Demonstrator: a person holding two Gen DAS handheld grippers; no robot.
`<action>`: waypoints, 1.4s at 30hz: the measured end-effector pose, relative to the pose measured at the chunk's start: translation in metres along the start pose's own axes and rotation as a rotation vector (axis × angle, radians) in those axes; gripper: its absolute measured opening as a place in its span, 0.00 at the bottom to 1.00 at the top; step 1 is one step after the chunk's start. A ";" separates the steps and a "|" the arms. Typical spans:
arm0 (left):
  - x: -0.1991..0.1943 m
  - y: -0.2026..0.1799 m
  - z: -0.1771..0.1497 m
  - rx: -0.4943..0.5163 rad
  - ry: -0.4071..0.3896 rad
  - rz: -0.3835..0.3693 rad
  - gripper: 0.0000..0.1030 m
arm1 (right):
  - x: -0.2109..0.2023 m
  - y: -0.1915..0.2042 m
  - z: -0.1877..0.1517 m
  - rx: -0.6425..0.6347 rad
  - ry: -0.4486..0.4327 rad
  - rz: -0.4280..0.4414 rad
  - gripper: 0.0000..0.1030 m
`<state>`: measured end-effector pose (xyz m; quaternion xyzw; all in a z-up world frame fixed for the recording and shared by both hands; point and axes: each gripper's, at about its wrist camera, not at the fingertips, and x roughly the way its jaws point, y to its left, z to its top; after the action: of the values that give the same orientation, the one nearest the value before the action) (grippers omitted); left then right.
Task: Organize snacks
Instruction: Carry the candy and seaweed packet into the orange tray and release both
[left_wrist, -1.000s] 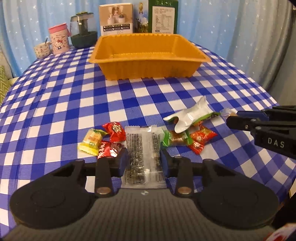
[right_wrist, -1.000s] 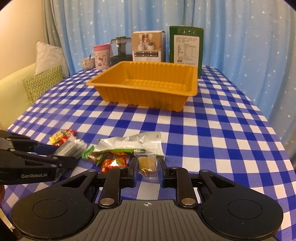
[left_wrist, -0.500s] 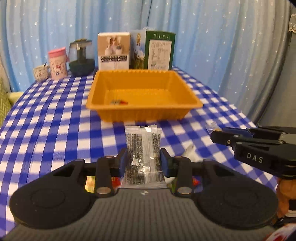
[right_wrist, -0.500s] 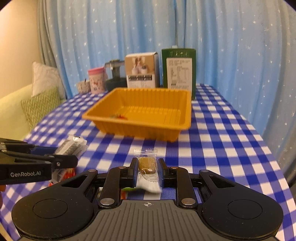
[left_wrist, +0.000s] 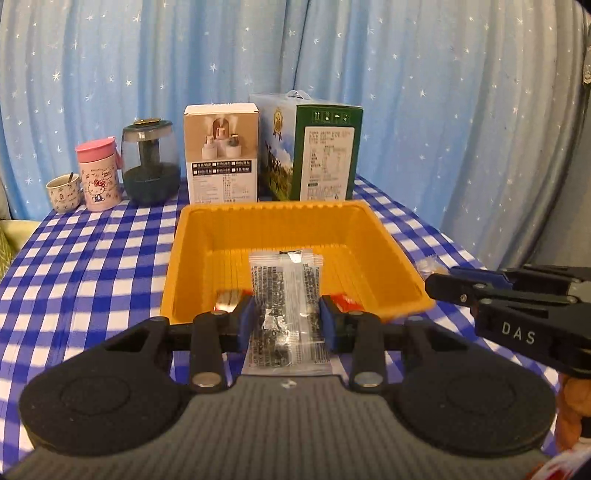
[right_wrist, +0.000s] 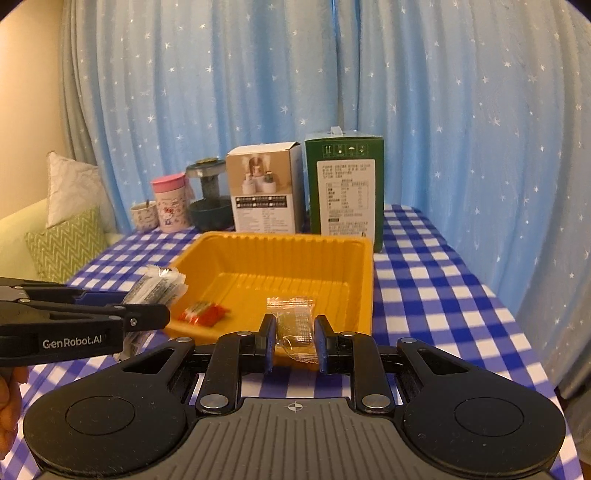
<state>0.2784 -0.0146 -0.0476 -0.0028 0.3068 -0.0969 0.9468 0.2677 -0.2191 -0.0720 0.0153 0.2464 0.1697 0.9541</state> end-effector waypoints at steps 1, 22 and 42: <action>0.005 0.002 0.004 -0.003 -0.002 -0.002 0.33 | 0.006 -0.002 0.003 0.000 0.001 0.000 0.22; 0.076 0.013 0.026 -0.035 0.009 -0.033 0.34 | 0.086 -0.032 0.030 0.045 0.043 -0.024 0.22; 0.073 0.028 0.029 -0.063 0.011 -0.006 0.38 | 0.095 -0.030 0.028 0.049 0.053 -0.012 0.22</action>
<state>0.3582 -0.0027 -0.0685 -0.0331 0.3151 -0.0901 0.9442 0.3685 -0.2139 -0.0952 0.0327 0.2756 0.1584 0.9476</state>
